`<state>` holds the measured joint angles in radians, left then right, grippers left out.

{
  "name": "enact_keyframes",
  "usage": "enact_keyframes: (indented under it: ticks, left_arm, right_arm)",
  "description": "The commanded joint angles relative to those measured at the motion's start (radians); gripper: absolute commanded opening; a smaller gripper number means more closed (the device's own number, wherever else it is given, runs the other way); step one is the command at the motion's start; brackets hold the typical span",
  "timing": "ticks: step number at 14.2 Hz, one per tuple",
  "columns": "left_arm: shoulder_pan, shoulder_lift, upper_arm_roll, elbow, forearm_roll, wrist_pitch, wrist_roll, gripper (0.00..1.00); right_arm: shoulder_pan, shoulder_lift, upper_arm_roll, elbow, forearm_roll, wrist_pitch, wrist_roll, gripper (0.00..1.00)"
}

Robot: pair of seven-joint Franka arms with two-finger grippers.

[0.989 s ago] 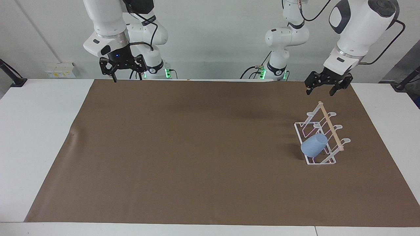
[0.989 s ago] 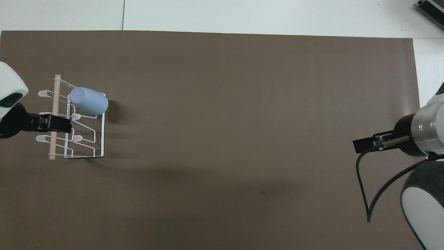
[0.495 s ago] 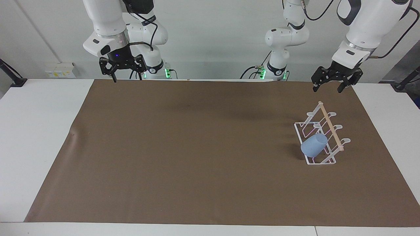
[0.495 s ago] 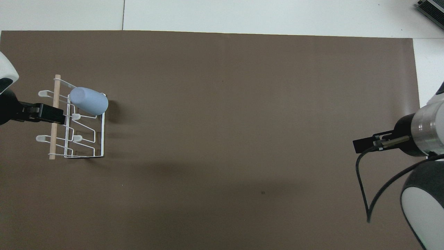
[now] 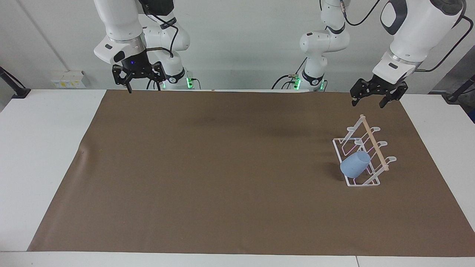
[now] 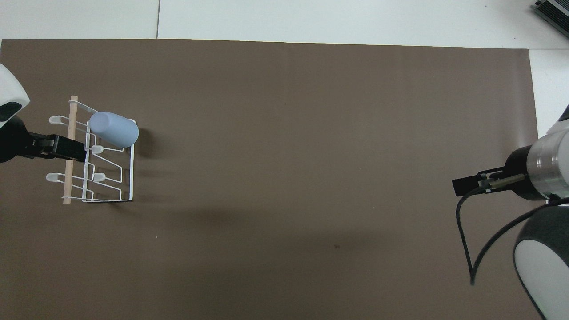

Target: Hang cup on cup holder

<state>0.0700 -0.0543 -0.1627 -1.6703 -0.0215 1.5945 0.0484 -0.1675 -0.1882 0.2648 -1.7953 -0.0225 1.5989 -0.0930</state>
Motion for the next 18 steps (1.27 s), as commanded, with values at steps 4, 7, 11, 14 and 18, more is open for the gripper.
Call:
enact_keyframes:
  ticks: [4,7,11,14,18]
  left_arm:
    - [-0.102,-0.007,0.098,0.001,0.018,-0.024,0.024,1.00]
    - [-0.087,-0.001,0.095,0.032,0.019,-0.059,0.025,1.00]
    - [-0.091,-0.007,0.083,0.020,0.018,-0.044,0.027,1.00]
    - [-0.091,-0.007,0.083,0.023,0.018,-0.036,0.027,1.00]
    - [-0.085,-0.012,0.083,0.023,0.017,-0.036,0.028,1.00]
  right_arm:
    - [-0.007,-0.020,0.002,-0.016,0.022,0.013,0.003,1.00]
    - [-0.009,-0.020,0.001,-0.016,0.022,0.013,0.001,1.00]
    - [-0.009,-0.020,0.001,-0.016,0.022,0.013,0.003,1.00]
    - [-0.007,-0.020,0.001,-0.016,0.022,0.013,0.003,1.00]
    - [-0.009,-0.020,0.001,-0.016,0.022,0.013,0.001,1.00]
